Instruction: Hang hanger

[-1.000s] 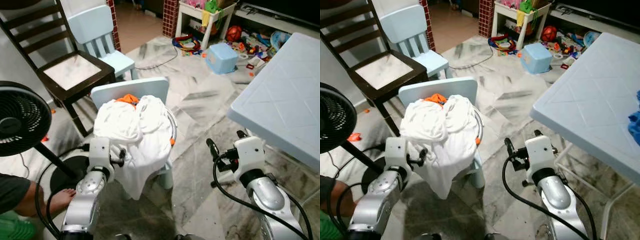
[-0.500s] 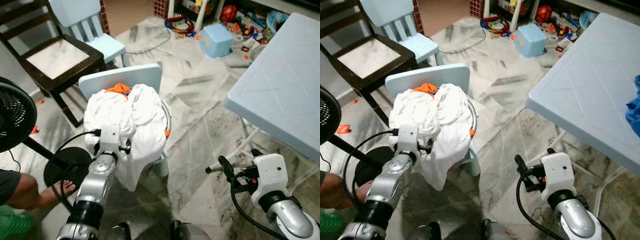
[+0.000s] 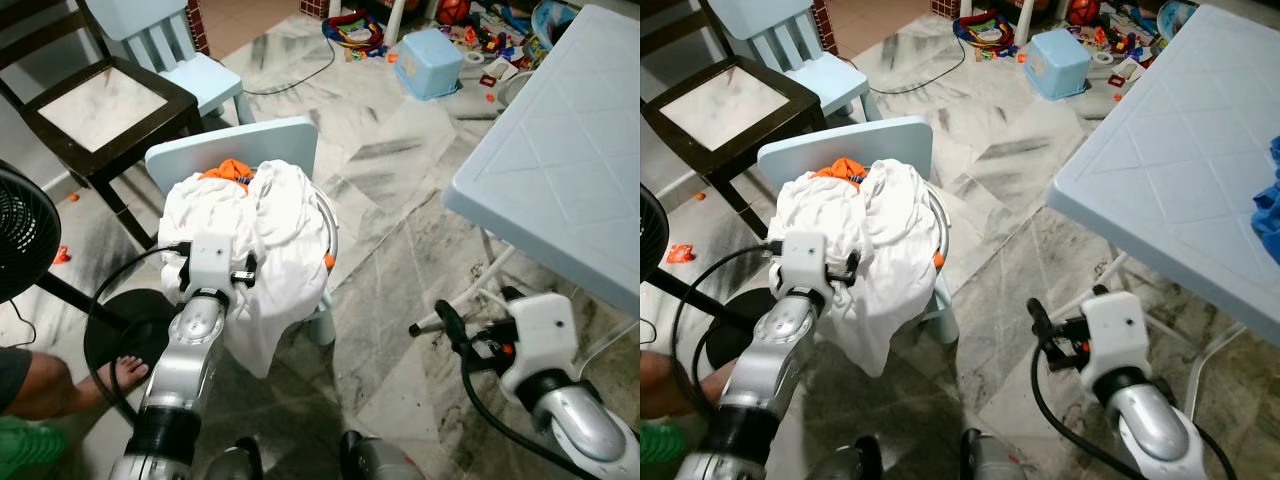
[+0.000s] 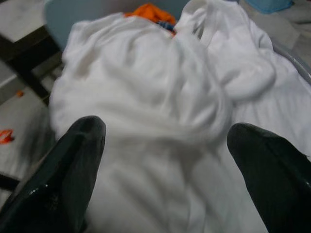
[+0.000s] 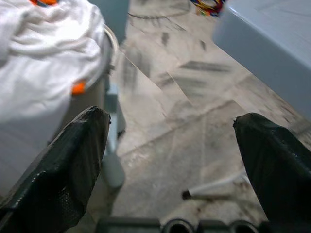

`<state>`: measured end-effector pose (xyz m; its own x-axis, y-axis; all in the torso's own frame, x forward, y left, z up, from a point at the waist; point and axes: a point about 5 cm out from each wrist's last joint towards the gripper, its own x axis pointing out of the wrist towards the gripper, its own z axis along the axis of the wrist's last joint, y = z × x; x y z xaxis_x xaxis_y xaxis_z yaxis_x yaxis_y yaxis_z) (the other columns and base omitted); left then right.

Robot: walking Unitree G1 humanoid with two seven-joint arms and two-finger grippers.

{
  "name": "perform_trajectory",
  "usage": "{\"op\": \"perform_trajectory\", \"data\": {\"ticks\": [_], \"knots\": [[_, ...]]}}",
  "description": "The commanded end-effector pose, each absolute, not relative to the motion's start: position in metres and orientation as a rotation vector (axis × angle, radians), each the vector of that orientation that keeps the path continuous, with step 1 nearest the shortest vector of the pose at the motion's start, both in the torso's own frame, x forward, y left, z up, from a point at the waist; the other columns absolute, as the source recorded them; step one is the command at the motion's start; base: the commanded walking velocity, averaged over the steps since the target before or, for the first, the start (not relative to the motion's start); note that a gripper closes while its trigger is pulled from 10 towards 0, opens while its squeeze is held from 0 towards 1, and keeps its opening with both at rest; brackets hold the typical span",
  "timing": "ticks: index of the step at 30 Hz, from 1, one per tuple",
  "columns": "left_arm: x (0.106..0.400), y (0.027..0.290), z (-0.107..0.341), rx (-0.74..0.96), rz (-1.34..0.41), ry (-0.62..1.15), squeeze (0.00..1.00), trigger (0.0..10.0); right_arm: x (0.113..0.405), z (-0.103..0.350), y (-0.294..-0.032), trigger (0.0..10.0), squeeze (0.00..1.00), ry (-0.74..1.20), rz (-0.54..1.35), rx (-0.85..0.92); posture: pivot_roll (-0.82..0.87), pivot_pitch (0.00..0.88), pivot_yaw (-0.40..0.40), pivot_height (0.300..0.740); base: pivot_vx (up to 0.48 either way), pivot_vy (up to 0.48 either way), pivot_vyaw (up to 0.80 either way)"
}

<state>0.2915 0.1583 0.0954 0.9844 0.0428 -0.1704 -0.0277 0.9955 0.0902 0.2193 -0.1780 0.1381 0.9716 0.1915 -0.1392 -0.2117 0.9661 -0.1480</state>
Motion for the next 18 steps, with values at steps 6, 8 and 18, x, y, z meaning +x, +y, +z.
{"op": "perform_trajectory", "data": {"ticks": [6, 8, 18], "knots": [[0.242, 0.161, 0.101, 0.095, 0.031, 0.119, 0.00, 10.0, 0.235, 0.135, -0.173, 10.0, 0.00, 0.102, 0.204, -0.130, -0.02, 0.198, -0.036, 0.740, 0.000, 0.000, 0.00], [0.224, 0.167, 0.109, 0.112, 0.043, 0.073, 0.00, 10.0, 0.243, 0.138, -0.170, 10.0, 0.00, 0.063, 0.201, -0.105, 0.00, 0.188, -0.035, 0.740, 0.000, 0.000, 0.00], [0.219, 0.178, 0.122, 0.146, -0.003, 0.033, 0.00, 10.0, 0.260, 0.141, -0.173, 10.0, 0.00, -0.026, 0.088, -0.054, 0.04, 0.133, 0.002, 0.740, 0.000, 0.000, 0.00]]}}
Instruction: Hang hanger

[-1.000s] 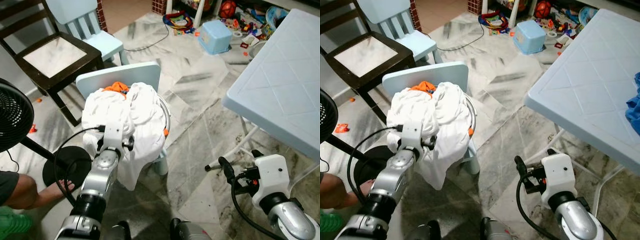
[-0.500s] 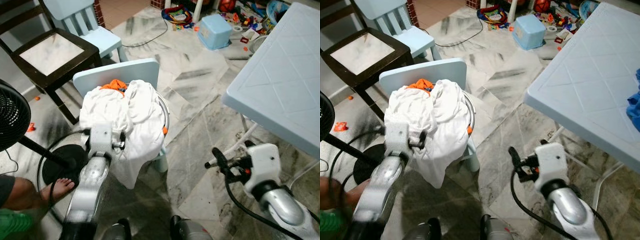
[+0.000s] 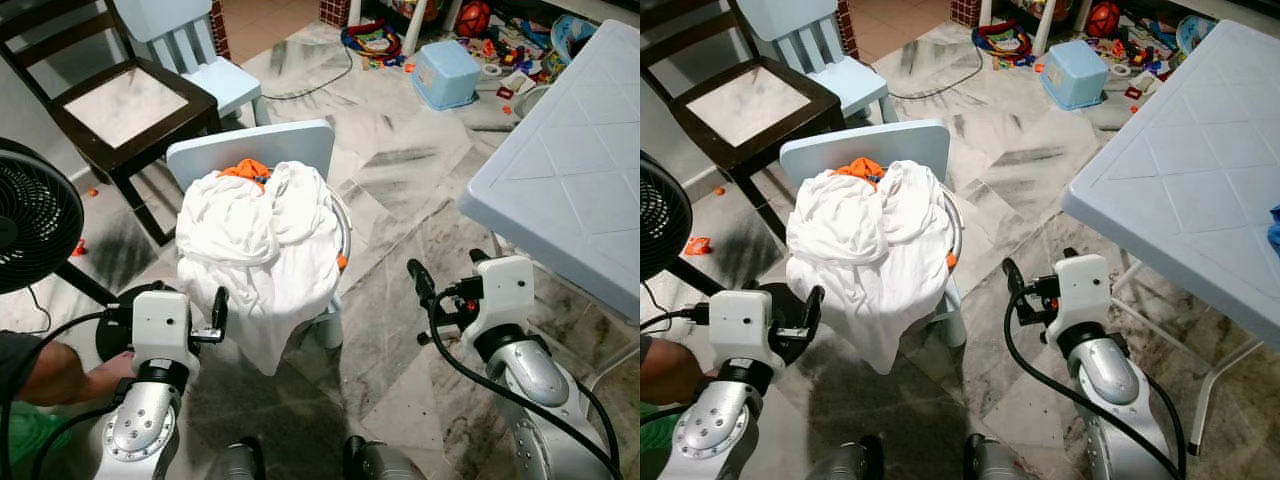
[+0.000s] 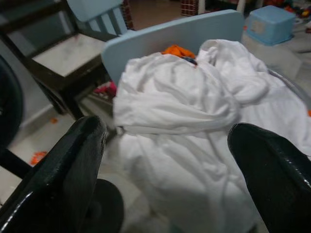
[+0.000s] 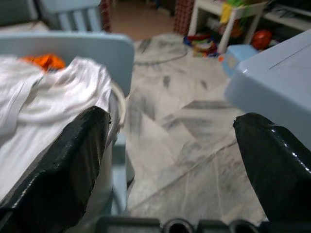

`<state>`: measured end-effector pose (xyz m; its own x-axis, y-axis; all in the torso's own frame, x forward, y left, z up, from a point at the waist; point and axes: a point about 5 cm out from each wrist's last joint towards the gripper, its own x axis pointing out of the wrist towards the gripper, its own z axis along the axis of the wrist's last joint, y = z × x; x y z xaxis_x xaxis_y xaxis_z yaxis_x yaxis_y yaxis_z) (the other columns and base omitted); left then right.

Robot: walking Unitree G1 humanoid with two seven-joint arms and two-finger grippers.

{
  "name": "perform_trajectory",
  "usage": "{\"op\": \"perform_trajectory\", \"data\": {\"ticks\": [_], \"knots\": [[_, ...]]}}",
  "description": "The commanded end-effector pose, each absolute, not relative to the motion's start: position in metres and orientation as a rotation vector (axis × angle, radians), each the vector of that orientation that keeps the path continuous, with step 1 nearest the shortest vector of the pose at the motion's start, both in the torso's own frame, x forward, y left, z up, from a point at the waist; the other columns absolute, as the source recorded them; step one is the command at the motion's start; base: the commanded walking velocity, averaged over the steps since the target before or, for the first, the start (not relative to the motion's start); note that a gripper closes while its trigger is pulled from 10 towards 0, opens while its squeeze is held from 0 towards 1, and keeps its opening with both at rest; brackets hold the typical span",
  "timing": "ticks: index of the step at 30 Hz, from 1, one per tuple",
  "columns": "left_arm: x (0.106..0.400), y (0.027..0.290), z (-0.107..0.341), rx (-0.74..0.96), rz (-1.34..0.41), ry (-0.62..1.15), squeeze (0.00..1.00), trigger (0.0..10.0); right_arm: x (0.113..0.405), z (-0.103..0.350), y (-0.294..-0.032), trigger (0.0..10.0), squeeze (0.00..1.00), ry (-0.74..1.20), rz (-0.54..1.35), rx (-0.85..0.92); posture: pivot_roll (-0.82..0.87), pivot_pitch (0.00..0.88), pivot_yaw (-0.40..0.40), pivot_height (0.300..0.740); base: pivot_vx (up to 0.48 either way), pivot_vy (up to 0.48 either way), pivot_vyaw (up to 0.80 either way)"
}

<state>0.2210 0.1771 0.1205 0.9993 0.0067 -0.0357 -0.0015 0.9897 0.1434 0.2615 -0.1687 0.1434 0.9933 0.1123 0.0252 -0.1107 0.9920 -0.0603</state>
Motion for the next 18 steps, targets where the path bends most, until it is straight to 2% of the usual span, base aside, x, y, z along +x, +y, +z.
{"op": "perform_trajectory", "data": {"ticks": [1, 9, 15, 18], "knots": [[0.222, 0.177, 0.124, 0.148, -0.012, 0.019, 0.00, 10.0, 0.261, 0.139, -0.173, 10.0, 0.00, -0.028, 0.075, -0.037, 0.05, 0.107, 0.014, 0.740, 0.000, 0.000, 0.00], [0.245, 0.173, 0.135, 0.144, -0.049, -0.033, 0.00, 10.0, 0.271, 0.133, -0.162, 10.0, 0.00, -0.056, 0.060, -0.003, 0.07, 0.032, 0.039, 0.740, 0.000, 0.000, 0.00], [0.250, 0.174, 0.134, 0.145, -0.068, -0.038, 0.00, 10.0, 0.277, 0.131, -0.161, 10.0, 0.00, -0.076, 0.050, 0.004, 0.08, 0.000, 0.052, 0.740, 0.000, 0.000, 0.00], [0.251, 0.173, 0.134, 0.137, -0.073, -0.040, 0.00, 10.0, 0.279, 0.129, -0.162, 10.0, 0.00, -0.081, 0.046, 0.004, 0.08, 0.000, 0.052, 0.740, 0.262, 0.000, 0.00]]}}
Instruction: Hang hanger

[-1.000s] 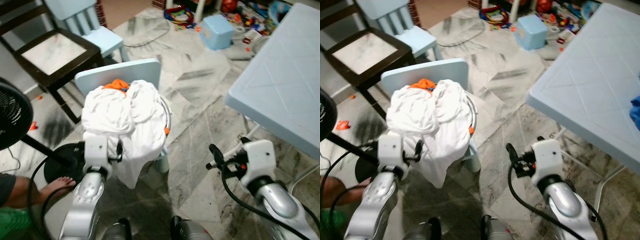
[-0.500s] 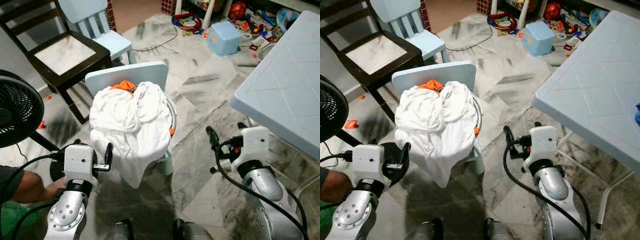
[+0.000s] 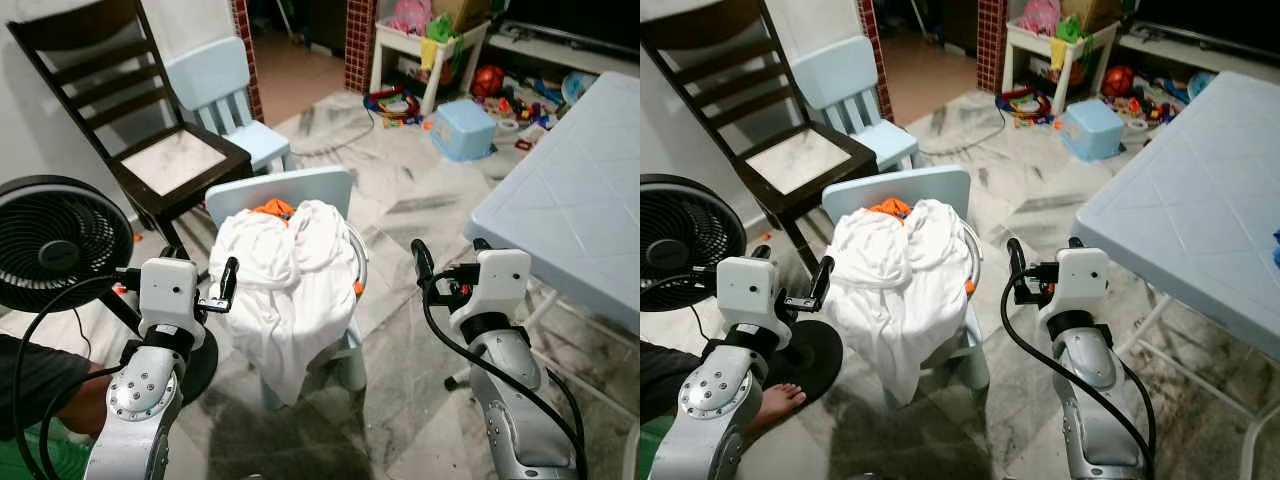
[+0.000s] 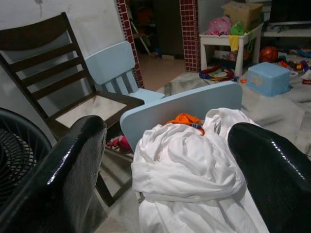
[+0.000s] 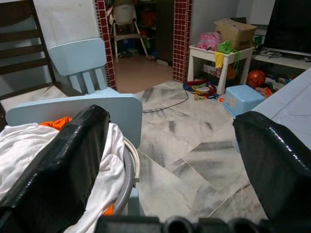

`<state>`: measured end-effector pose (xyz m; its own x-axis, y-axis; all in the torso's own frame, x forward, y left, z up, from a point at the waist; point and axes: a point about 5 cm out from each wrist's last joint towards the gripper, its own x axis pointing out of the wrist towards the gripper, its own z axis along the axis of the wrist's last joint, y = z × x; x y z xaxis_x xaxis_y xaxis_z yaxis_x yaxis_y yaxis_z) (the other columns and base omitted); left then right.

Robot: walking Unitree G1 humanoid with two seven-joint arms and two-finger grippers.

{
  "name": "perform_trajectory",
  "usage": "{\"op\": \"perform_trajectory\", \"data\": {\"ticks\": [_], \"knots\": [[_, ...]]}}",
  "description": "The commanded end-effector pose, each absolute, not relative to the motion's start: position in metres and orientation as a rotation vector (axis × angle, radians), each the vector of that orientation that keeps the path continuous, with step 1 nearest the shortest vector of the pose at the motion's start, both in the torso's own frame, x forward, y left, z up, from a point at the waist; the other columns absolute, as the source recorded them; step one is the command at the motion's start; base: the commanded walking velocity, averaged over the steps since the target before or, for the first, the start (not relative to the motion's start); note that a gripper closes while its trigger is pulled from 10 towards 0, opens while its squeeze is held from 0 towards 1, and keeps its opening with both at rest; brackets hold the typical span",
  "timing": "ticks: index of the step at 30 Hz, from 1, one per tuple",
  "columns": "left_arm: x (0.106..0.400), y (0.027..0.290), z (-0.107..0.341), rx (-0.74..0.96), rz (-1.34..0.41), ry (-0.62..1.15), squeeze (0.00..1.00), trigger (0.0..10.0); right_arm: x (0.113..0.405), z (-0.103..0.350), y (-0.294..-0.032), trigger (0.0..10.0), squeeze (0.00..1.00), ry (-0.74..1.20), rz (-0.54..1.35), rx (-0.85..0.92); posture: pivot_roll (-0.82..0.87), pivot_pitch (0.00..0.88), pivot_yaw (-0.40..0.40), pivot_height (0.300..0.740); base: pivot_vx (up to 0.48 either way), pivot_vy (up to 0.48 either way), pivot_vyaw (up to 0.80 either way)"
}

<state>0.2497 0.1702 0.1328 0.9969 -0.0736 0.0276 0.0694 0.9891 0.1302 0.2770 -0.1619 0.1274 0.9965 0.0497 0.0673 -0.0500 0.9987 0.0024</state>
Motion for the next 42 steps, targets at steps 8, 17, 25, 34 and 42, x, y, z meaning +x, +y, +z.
{"op": "perform_trajectory", "data": {"ticks": [8, 17, 25, 34, 42], "knots": [[0.250, 0.170, 0.133, 0.130, -0.078, -0.041, 0.00, 10.0, 0.281, 0.127, -0.160, 10.0, 0.00, -0.088, 0.072, -0.018, 0.09, 0.002, 0.037, 0.740, 0.323, 0.000, 0.00], [0.249, 0.166, 0.130, 0.110, -0.075, -0.034, 0.00, 10.0, 0.283, 0.128, -0.159, 10.0, 0.00, -0.096, 0.091, -0.037, 0.08, 0.011, 0.026, 0.740, 0.347, 0.000, 0.00], [0.248, 0.164, 0.130, 0.107, -0.079, -0.028, 0.00, 10.0, 0.282, 0.126, -0.158, 10.0, 0.00, -0.090, 0.098, -0.041, 0.07, 0.020, 0.027, 0.740, 0.349, 0.000, 0.00], [0.249, 0.162, 0.130, 0.101, -0.082, -0.029, 0.00, 10.0, 0.281, 0.125, -0.158, 10.0, 0.00, -0.086, 0.101, -0.047, 0.07, 0.025, 0.026, 0.740, 0.345, 0.000, 0.00], [0.248, 0.163, 0.126, 0.113, -0.041, -0.014, 0.00, 10.0, 0.282, 0.125, -0.158, 10.0, 0.00, -0.084, 0.104, -0.053, 0.07, 0.029, 0.024, 0.740, 0.041, 0.000, 0.00]]}}
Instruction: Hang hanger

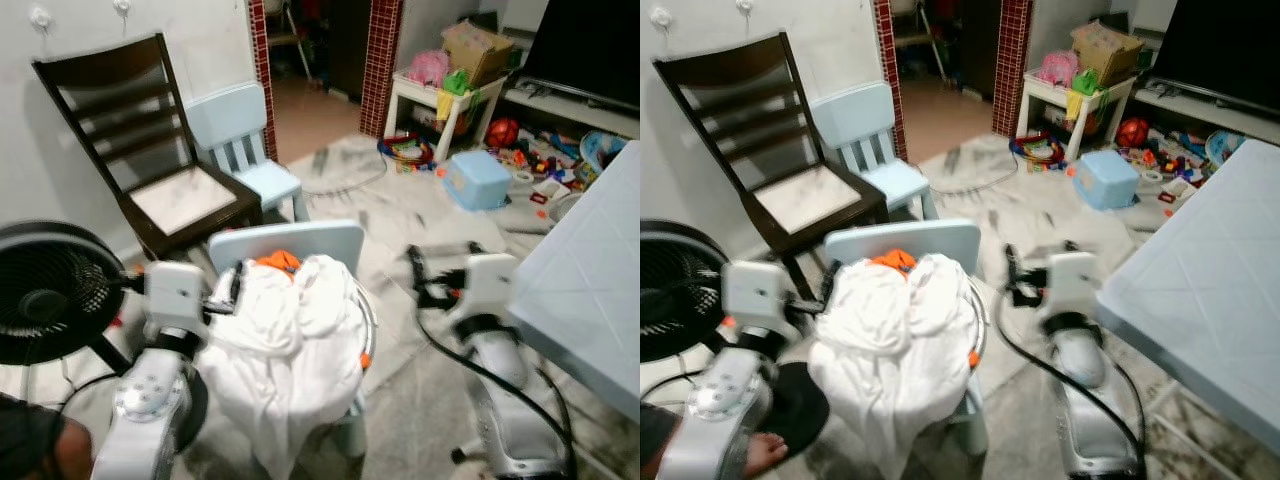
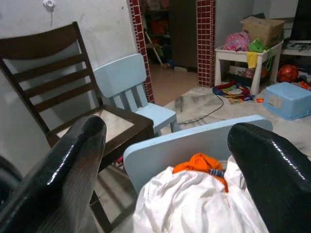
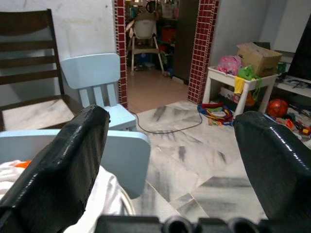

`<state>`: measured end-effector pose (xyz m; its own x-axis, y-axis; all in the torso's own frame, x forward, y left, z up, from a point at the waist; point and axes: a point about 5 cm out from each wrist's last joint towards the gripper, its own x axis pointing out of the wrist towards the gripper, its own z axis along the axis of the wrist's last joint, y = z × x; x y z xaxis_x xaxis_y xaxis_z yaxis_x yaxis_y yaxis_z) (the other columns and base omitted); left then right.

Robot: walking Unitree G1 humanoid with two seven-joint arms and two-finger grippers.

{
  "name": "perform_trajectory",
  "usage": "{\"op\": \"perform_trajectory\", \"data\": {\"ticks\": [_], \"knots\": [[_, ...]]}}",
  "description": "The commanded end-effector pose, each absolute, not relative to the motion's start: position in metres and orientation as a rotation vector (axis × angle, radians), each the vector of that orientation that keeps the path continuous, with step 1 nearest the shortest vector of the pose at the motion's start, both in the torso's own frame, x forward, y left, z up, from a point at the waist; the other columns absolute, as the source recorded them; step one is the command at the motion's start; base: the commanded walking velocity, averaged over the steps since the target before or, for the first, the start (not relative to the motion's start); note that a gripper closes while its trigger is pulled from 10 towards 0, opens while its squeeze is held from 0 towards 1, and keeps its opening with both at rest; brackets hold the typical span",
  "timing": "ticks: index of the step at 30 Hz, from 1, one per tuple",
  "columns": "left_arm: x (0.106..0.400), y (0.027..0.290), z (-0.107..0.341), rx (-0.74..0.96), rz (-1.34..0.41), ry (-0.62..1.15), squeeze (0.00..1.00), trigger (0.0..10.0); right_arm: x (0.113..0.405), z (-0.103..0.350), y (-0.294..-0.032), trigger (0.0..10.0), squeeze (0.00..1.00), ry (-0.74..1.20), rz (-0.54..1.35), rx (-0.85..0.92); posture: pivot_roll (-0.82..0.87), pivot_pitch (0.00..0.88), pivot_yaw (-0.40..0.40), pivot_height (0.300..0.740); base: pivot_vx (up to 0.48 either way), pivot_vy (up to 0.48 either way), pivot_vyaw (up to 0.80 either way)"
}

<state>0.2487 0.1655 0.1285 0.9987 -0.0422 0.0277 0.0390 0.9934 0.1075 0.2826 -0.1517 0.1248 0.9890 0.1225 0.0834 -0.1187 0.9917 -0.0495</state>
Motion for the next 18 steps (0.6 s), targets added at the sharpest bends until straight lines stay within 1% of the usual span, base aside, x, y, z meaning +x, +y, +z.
{"op": "perform_trajectory", "data": {"ticks": [1, 2, 3, 5, 6, 7, 8, 11, 13, 15, 17, 18], "knots": [[0.247, 0.165, 0.121, 0.110, -0.023, 0.015, 0.00, 10.0, 0.281, 0.124, -0.158, 10.0, 0.00, -0.082, 0.105, -0.053, 0.07, 0.032, 0.023, 0.740, 0.000, 0.000, 0.00], [0.246, 0.167, 0.113, 0.111, -0.009, 0.075, 0.00, 10.0, 0.281, 0.124, -0.158, 10.0, 0.00, -0.080, 0.107, -0.054, 0.07, 0.034, 0.022, 0.740, 0.000, 0.000, 0.00], [0.246, 0.167, 0.113, 0.111, -0.009, 0.075, 0.00, 10.0, 0.281, 0.124, -0.158, 10.0, 0.00, -0.080, 0.107, -0.054, 0.07, 0.034, 0.022, 0.740, 0.000, 0.000, 0.00], [0.244, 0.170, 0.098, 0.122, 0.000, 0.178, 0.00, 10.0, 0.281, 0.123, -0.158, 10.0, 0.00, -0.076, 0.111, -0.056, 0.07, 0.038, 0.020, 0.740, 0.000, 0.000, 0.00], [0.244, 0.170, 0.098, 0.122, 0.000, 0.178, 0.00, 10.0, 0.281, 0.123, -0.158, 10.0, 0.00, -0.076, 0.111, -0.056, 0.07, 0.038, 0.020, 0.740, 0.000, 0.000, 0.00], [0.241, 0.170, 0.088, 0.130, -0.021, 0.245, 0.00, 10.0, 0.281, 0.123, -0.157, 10.0, 0.00, -0.073, 0.113, -0.059, 0.07, 0.043, 0.019, 0.740, 0.000, 0.000, 0.00], [0.241, 0.170, 0.088, 0.130, -0.021, 0.245, 0.00, 10.0, 0.281, 0.123, -0.157, 10.0, 0.00, -0.073, 0.113, -0.059, 0.07, 0.043, 0.019, 0.740, 0.000, 0.000, 0.00], [0.235, 0.167, 0.072, 0.149, -0.082, 0.376, 0.00, 10.0, 0.280, 0.123, -0.157, 10.0, 0.00, -0.065, 0.119, -0.069, 0.07, 0.056, 0.017, 0.740, 0.000, 0.000, 0.00], [0.233, 0.166, 0.068, 0.157, -0.107, 0.411, 0.00, 10.0, 0.279, 0.122, -0.158, 10.0, 0.00, -0.062, 0.121, -0.075, 0.07, 0.058, 0.017, 0.740, 0.000, 0.000, 0.00], [0.233, 0.166, 0.068, 0.157, -0.107, 0.411, 0.00, 10.0, 0.279, 0.122, -0.158, 10.0, 0.00, -0.062, 0.121, -0.075, 0.07, 0.058, 0.017, 0.740, 0.000, 0.000, 0.00], [0.232, 0.163, 0.060, 0.165, -0.164, 0.477, 0.00, 10.0, 0.278, 0.122, -0.159, 10.0, 0.00, -0.056, 0.122, -0.083, 0.06, 0.075, 0.017, 0.740, 0.000, 0.000, 0.00], [0.232, 0.163, 0.060, 0.165, -0.164, 0.477, 0.00, 10.0, 0.278, 0.122, -0.159, 10.0, 0.00, -0.056, 0.122, -0.083, 0.06, 0.075, 0.017, 0.740, 0.000, 0.000, 0.00]]}}
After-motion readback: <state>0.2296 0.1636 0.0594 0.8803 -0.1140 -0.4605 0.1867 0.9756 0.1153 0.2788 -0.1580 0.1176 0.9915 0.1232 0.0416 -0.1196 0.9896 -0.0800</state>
